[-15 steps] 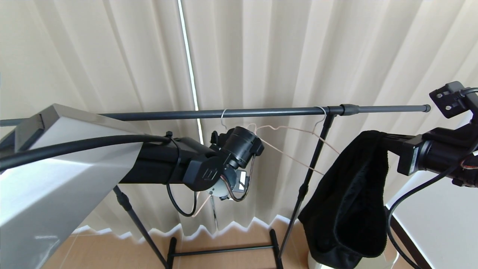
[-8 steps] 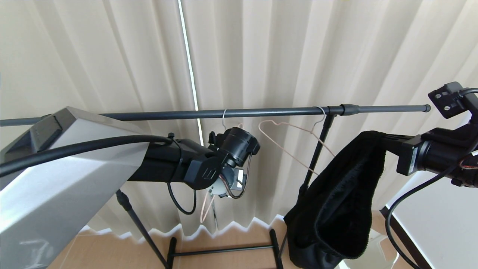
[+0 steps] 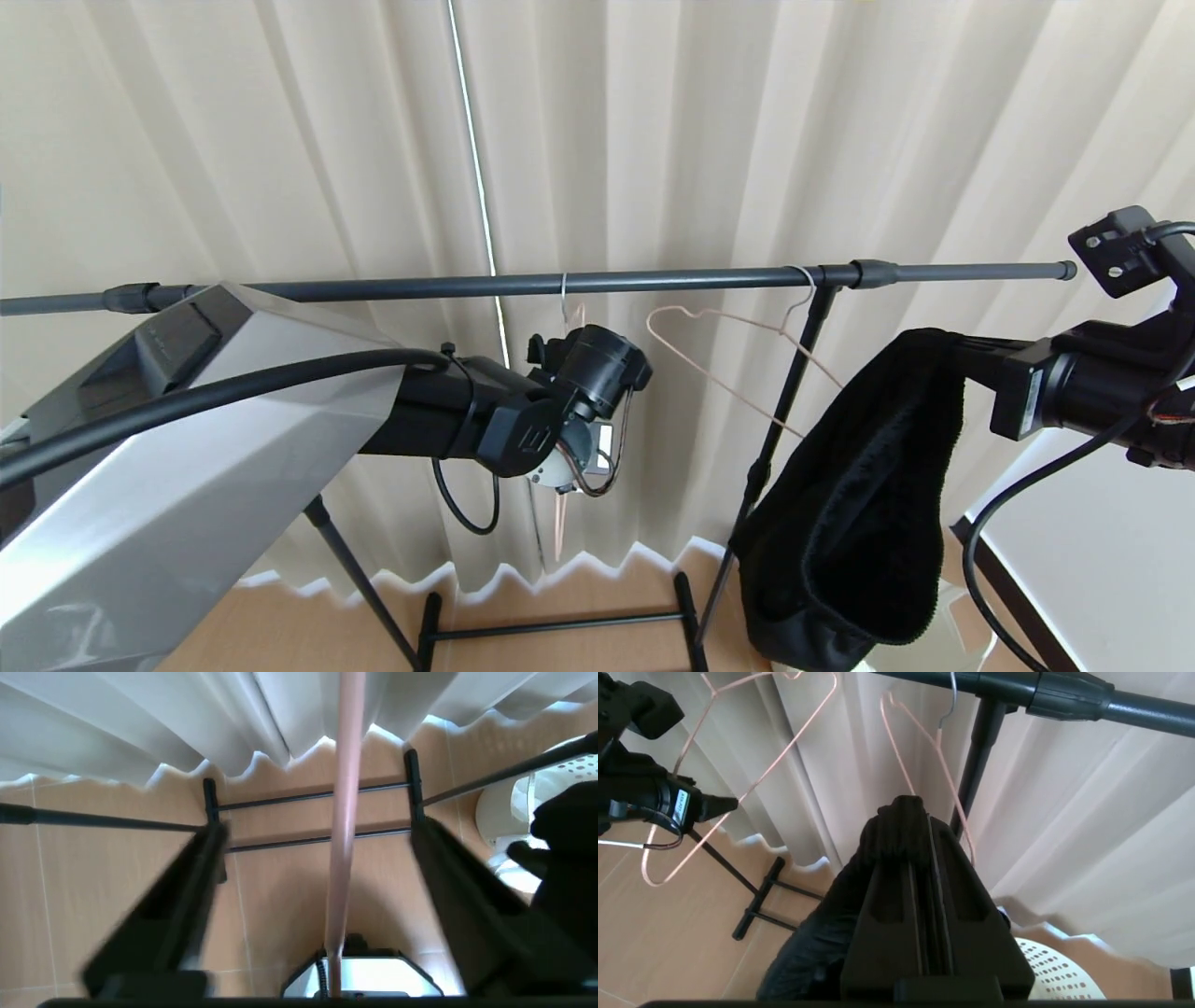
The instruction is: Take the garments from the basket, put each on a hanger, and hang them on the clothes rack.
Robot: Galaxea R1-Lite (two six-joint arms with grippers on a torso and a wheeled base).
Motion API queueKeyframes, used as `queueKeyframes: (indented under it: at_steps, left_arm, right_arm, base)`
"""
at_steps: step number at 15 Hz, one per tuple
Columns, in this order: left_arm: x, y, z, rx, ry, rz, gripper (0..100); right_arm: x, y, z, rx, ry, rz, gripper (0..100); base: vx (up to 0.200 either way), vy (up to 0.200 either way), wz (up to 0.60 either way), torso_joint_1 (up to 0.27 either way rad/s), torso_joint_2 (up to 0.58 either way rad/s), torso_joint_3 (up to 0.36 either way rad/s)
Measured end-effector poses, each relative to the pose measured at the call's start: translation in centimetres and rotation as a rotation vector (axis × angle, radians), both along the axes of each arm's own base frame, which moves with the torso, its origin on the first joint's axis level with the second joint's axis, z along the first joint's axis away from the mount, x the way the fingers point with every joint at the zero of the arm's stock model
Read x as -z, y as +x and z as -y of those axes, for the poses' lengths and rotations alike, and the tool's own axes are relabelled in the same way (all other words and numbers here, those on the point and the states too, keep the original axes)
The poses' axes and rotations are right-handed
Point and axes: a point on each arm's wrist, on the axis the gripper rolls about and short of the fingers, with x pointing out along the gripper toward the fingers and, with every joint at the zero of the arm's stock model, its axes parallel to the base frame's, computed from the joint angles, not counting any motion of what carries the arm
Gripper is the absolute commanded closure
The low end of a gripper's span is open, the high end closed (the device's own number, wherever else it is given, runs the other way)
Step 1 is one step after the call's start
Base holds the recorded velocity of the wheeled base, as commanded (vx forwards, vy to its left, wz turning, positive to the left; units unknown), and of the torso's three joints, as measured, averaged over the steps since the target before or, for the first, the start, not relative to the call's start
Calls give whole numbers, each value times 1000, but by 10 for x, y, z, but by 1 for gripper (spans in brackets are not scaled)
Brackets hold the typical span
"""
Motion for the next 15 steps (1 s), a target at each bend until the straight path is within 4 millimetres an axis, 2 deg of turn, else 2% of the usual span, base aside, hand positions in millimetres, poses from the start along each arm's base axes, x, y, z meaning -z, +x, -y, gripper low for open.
queueKeyframes:
  at_steps: [3,8,15]
  left_arm:
    - [-5,-1,0,2,-6,10,100]
    - [-24,-10,-3,8,-23,39,100]
    - [-50,-42,-8,55,-36,60,100]
  right_arm:
    - [0,0,0,1,0,-1,100]
    - [0,0,0,0,0,-1,100]
    - [0,0,0,-2,0,-2,100]
  base:
    - [0,0,0,0,0,0]
    - [0,0,0,0,0,0]
    - [0,0,0,0,0,0]
